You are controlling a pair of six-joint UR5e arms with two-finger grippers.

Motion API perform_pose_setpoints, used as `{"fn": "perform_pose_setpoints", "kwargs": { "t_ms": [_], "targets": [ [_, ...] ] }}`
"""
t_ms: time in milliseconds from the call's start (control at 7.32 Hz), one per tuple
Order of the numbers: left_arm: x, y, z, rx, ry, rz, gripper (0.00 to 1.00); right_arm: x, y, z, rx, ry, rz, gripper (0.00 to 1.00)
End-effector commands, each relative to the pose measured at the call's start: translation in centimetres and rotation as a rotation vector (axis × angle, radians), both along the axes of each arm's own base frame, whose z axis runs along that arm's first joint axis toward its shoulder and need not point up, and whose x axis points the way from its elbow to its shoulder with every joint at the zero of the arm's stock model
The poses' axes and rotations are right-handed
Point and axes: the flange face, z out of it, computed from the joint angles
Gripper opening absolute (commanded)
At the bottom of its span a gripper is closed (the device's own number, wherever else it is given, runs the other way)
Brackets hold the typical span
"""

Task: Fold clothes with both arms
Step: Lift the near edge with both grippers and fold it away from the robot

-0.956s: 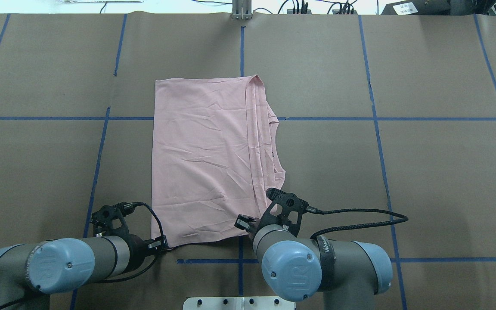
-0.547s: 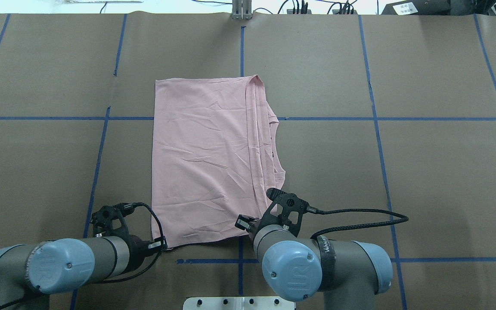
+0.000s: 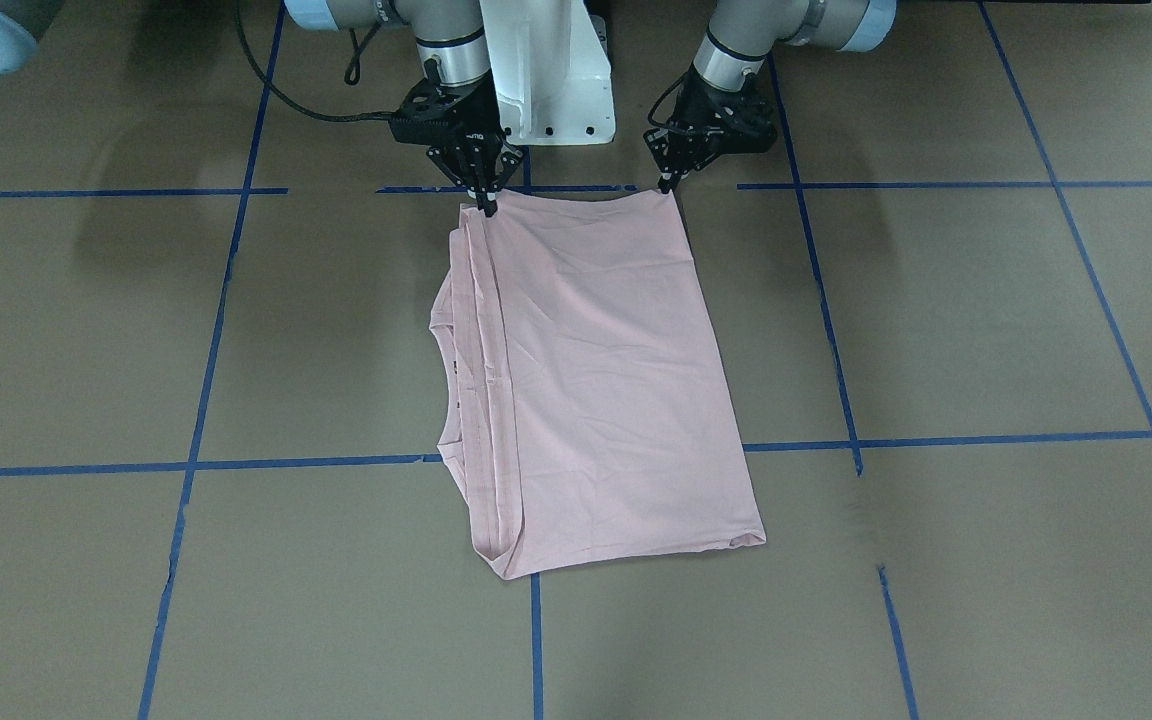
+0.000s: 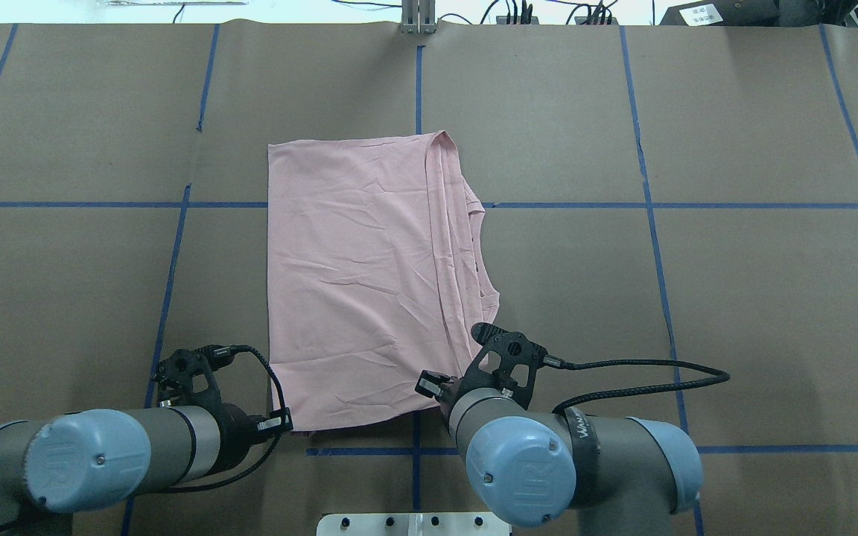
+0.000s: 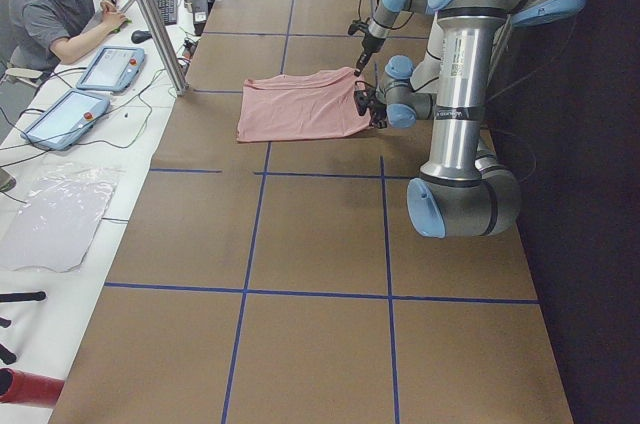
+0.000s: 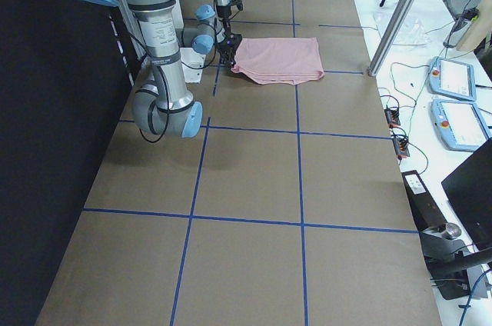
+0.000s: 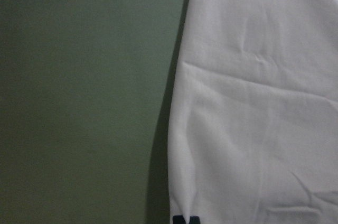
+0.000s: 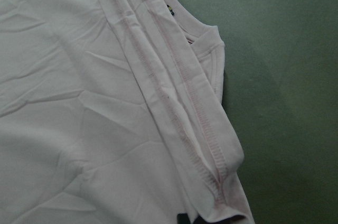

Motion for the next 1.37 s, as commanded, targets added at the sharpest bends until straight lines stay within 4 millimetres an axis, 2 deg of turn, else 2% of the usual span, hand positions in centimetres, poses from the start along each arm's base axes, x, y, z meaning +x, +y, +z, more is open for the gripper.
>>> {"fn": "perform_pose_setpoints", "kwargs": {
  "t_ms": [0,137,273,410,547,683,1230],
  "targets": [
    [-7.3,2.1,-8.2,-0.007,0.021,0.096,0.00,7.1,3.0,-4.2,-0.008,0.010,-0.040,0.00],
    [-11.3,3.0,-12.7,-0.021,0.041,0.124,0.00,9.8,4.2,-5.7,-0.024,0.006,-0.049,0.00],
    [-13.0,3.4,-16.7,-0.023,0.060,0.135,0.00,11.3,5.2,-6.5,-0.030,0.004,-0.065,0.00],
    [-12.4,3.2,-17.8,-0.023,0.054,0.135,0.00,11.0,5.3,-6.2,-0.030,0.015,-0.066,0.00],
    [-10.9,2.9,-17.2,-0.017,0.023,0.135,0.00,10.4,5.4,-6.0,-0.032,0.025,-0.069,0.00],
    [-10.0,1.6,-16.6,0.018,-0.010,0.131,0.00,9.2,5.3,-5.6,-0.028,0.045,-0.069,0.00],
    [-6.8,-5.2,-14.0,0.103,-0.104,0.074,0.00,5.4,-3.5,-4.7,0.010,0.087,0.043,0.00]
  ]
}}
